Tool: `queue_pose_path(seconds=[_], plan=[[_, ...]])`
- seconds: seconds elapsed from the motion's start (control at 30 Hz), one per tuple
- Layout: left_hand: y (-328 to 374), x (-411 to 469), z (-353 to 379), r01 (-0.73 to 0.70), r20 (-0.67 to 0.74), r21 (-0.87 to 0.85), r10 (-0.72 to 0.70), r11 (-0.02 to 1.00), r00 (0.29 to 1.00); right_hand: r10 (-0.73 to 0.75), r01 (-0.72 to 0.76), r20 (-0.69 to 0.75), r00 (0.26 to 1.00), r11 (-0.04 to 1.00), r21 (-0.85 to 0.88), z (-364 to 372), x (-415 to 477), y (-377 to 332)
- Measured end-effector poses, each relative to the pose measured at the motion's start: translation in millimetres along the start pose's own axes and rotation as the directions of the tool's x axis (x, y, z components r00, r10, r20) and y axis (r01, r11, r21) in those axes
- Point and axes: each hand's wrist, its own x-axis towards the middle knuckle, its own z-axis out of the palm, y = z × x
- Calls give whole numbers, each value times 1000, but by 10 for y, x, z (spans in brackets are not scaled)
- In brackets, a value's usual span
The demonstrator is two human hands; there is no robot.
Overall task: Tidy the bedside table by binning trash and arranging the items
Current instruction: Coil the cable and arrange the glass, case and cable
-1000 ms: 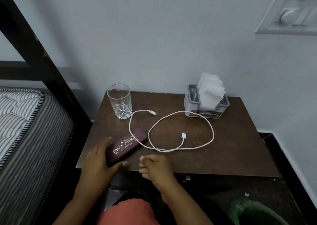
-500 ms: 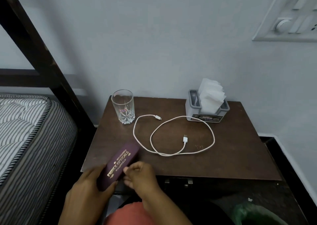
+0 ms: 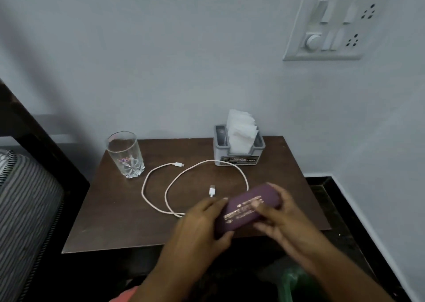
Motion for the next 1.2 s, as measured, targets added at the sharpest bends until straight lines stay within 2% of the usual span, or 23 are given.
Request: queue_pose_path(seconds=[0.13, 0.27, 0.37, 0.67, 0.73, 0.8, 0.87, 0.93, 1.2], plan=[[257, 525, 565, -74, 127, -123, 90, 990, 988, -59, 57, -162, 985, 998, -15, -633, 131, -124], [337, 819, 991, -9, 204, -183, 47, 983, 978, -53, 76, -254, 966, 994, 82, -948, 321, -62], [305, 916, 1143, 41, 209, -178, -3, 983, 978, -25, 64, -277, 960, 989, 132, -1001, 508, 37], [-105, 936, 1067, 77, 126, -26, -73, 997, 989, 11, 20, -314, 949, 995, 94, -640, 957, 275], [-175, 912, 1011, 101, 135, -24, -97, 995, 986, -21, 29, -316, 948, 999, 23, -547, 984, 301], [-234, 888, 963, 121, 130, -15, -118, 993, 984, -84, 31, -338, 937, 986, -161, -481, 1012, 345], [-291, 860, 911, 121, 107, 17, -122, 993, 987, -160, 8, -373, 914, 926, -378, -417, 1032, 389], [-347, 830, 868, 120, 95, 30, -122, 992, 988, -203, -23, -393, 897, 865, -500, -344, 1040, 408], [-446, 849, 810, 113, 144, 51, -119, 992, 982, -197, -141, -417, 888, 745, -652, -239, 1037, 378]])
